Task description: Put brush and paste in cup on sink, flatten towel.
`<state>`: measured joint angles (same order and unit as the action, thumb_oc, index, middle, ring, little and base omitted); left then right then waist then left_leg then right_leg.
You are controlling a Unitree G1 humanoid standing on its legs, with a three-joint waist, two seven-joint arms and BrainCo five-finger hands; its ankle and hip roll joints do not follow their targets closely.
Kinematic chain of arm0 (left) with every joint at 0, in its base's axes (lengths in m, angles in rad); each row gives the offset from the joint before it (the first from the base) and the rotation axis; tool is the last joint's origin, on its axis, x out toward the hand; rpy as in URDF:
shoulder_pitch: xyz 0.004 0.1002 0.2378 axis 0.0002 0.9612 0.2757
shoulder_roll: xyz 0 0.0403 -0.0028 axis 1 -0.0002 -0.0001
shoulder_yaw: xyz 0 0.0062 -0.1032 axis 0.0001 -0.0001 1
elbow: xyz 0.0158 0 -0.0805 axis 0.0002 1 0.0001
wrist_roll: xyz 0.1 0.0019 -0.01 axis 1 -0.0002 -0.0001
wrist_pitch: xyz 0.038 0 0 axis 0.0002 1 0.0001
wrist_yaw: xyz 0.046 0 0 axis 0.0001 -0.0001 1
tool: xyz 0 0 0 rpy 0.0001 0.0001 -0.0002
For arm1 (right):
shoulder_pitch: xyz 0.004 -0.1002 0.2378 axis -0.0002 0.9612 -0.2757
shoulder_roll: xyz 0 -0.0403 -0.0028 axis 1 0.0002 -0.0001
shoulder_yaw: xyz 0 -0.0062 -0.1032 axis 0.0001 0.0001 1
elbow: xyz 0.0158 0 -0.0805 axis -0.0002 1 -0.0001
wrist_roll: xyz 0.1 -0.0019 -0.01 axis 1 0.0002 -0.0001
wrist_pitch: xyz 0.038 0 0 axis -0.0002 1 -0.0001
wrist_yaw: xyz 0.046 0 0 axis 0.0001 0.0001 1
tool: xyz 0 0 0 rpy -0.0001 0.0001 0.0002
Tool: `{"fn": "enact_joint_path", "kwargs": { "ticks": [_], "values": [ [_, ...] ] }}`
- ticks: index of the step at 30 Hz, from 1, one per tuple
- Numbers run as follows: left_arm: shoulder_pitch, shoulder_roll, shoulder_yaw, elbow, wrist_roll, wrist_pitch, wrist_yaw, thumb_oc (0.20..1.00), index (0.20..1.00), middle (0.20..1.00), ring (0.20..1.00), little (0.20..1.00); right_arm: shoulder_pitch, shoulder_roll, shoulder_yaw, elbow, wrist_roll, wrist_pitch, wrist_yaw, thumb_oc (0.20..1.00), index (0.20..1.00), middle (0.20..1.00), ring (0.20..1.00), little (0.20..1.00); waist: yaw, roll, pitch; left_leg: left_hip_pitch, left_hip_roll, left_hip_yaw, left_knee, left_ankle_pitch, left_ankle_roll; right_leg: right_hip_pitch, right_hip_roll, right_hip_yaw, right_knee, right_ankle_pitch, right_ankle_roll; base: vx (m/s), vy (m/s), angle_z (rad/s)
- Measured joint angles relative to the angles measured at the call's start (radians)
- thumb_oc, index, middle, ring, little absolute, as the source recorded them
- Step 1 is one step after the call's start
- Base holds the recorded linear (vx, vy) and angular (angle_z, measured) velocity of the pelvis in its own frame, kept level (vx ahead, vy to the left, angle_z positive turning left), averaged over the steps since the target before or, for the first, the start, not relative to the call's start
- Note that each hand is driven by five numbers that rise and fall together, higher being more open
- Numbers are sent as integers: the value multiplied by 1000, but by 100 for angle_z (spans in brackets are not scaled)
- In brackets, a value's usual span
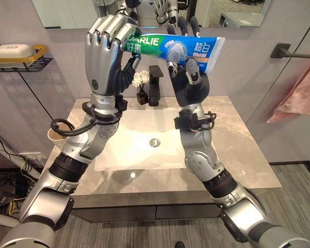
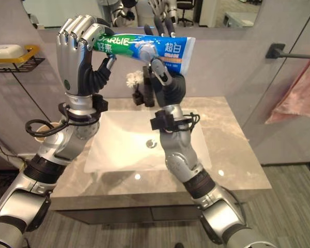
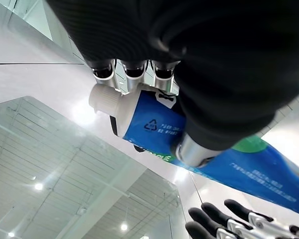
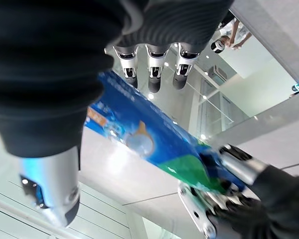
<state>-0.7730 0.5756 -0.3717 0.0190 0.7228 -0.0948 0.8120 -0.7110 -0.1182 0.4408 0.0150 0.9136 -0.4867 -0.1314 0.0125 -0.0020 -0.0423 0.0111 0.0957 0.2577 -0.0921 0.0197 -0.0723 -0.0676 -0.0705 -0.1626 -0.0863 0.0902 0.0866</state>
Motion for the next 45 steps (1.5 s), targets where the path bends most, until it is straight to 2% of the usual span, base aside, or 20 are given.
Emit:
{"fn": "enact_joint_path", "kwargs": {
  "ticks": [9,15,21,22,25,26,27,28,29,40,41,42,43,44,45],
  "values": [
    [14,-34,0,-2,-19,-35,0,200,200,200,200,200,-29,17,-1,0,-6,-20,-22,1000,1000,1000,1000,1000,5,3,4,4,0,0,0,0,0,4,0,0,0,0,0,0,0,0],
    [52,-72,0,-23,-58,-40,-1,200,200,200,200,200,-29,29,1,-1,-6,-20,-23,1000,1000,1000,1000,1000,6,2,14,5,0,-2,0,0,0,6,0,-2,0,0,0,0,0,0],
    [70,-74,-1,-42,-79,-48,-5,200,200,200,200,200,-29,33,1,-2,-6,-20,-41,1000,1000,1000,1000,1000,6,-4,21,5,1,-1,0,0,0,6,1,-2,0,0,0,0,0,0],
    [77,-74,-1,-43,-79,-54,-9,200,200,200,200,200,-29,33,1,-2,-6,-20,-42,940,940,940,940,940,6,-4,21,5,1,-1,0,0,0,6,1,-2,0,0,0,0,0,0],
    [99,-74,0,-52,-87,-60,-12,200,200,200,200,200,-29,34,0,-2,-6,-20,-49,896,896,896,896,896,8,-5,21,7,1,-1,0,0,0,9,1,-2,0,0,0,0,0,0],
    [104,-74,0,-55,-88,-61,-13,200,200,200,200,200,-29,34,0,-2,-6,-20,-52,853,853,853,853,853,8,-5,22,8,1,-1,0,0,0,10,1,-2,0,0,0,0,0,0],
    [112,-74,0,-62,-89,-61,-14,200,200,200,200,200,-29,34,0,-2,-6,-20,-57,498,498,498,498,498,9,-5,22,10,1,-2,0,0,0,12,1,-3,0,0,0,0,0,0],
    [117,-79,0,-64,-96,-63,-19,200,200,200,200,200,-29,34,0,-2,-7,-20,-61,247,247,247,247,247,13,-6,33,22,1,-2,0,0,0,24,1,-3,0,-1,0,0,0,0],
    [117,-80,0,-64,-97,-62,-24,200,200,200,200,200,-29,34,0,-2,-9,-21,-61,200,200,200,200,200,14,-6,35,23,1,-3,0,0,0,26,1,-4,0,-2,0,0,0,0],
    [140,-79,-8,-62,-127,-76,-75,200,200,200,200,200,-30,48,-8,-13,-67,-34,-131,200,200,200,200,200,27,-8,35,25,1,-14,0,1,0,34,-1,-15,0,-2,0,-12,-3,2],
    [140,-80,-8,-62,-127,-76,-75,413,413,413,413,413,-32,51,-9,-13,-67,-34,-134,200,200,200,200,200,27,-8,35,25,0,-18,0,1,0,36,-1,-18,0,-2,0,-16,-3,6],
    [140,-80,-8,-62,-127,-76,-75,460,460,460,460,460,-33,51,-9,-13,-68,-34,-136,200,200,200,200,200,27,-8,35,25,0,-20,0,2,0,37,-1,-19,0,-2,0,-14,-7,8],
    [140,-80,-8,-64,-128,-76,-75,573,573,573,573,573,-35,51,-10,-13,-69,-34,-141,200,200,200,200,200,28,-8,35,25,0,-24,0,3,0,38,-1,-23,0,-2,-1,2,-5,9],
    [140,-80,-8,-68,-128,-76,-73,608,608,608,608,608,-35,51,-11,-12,-71,-34,-148,200,200,200,200,200,28,-8,35,24,0,-29,0,3,0,40,-1,-28,0,-3,-1,-5,-5,10],
    [140,-80,-7,-73,-128,-76,-73,912,912,912,912,912,-35,51,-15,-9,-74,-34,-151,200,200,200,200,200,29,-8,35,25,0,-31,0,4,0,42,-1,-31,0,-3,-1,-27,-10,13]
  ]
}}
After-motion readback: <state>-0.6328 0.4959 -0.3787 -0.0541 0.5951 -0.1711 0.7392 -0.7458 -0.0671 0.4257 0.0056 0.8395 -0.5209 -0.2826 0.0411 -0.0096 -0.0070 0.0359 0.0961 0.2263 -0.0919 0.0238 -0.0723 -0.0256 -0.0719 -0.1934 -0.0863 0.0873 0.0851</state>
